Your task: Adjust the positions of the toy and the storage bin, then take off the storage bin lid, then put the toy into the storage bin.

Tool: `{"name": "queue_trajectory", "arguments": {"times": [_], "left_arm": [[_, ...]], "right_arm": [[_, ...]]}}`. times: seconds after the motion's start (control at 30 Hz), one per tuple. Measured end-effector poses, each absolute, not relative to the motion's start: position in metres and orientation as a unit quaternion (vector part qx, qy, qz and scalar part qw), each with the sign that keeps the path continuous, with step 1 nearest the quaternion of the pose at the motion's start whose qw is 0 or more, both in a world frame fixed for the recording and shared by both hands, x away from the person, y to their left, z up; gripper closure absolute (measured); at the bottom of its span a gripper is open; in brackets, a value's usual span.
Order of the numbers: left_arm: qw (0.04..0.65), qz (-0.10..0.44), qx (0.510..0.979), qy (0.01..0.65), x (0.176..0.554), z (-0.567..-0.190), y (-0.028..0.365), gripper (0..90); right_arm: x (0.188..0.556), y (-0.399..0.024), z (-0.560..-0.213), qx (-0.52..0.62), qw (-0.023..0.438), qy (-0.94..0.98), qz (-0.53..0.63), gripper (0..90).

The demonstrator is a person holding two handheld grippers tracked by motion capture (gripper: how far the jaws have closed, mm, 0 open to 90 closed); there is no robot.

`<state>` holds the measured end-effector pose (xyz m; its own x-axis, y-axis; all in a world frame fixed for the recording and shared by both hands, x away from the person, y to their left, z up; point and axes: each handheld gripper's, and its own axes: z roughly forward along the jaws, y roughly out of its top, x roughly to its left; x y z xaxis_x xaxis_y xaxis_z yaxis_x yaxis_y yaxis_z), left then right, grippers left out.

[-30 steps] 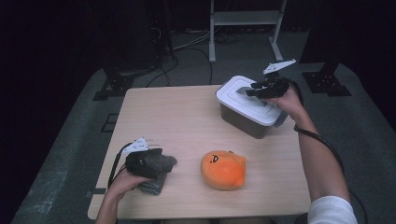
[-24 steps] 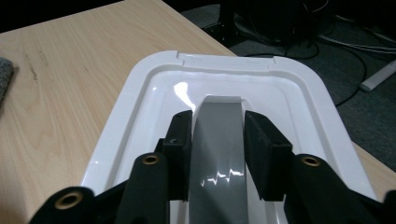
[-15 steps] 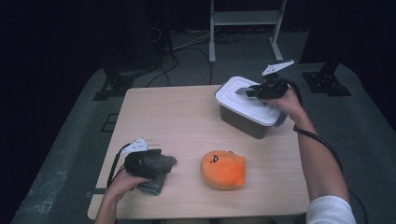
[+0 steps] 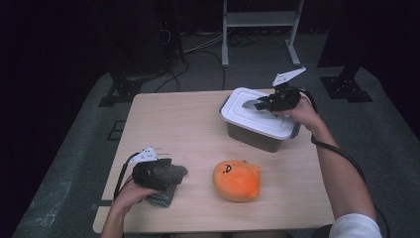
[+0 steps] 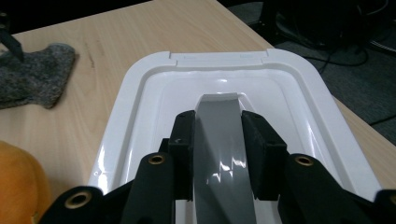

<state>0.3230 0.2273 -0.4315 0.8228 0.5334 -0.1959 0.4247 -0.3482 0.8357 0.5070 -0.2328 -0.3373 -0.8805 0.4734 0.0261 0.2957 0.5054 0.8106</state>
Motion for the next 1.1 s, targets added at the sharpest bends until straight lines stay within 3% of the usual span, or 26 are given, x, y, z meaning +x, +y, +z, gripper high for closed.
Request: {"name": "queue_trajectory", "arguments": {"times": [0.6,1.1], "left_arm": [[0.493,0.058,0.82,0.284,0.322,-0.428,0.227,9.3],[0.495,0.058,0.819,0.283,0.32,-0.428,0.227,9.2]], "right_arm": [[0.487,-0.19,-0.336,0.167,0.069,0.876,0.446,65.6],[0.478,-0.183,-0.337,0.155,0.062,0.876,0.453,65.6]]}}
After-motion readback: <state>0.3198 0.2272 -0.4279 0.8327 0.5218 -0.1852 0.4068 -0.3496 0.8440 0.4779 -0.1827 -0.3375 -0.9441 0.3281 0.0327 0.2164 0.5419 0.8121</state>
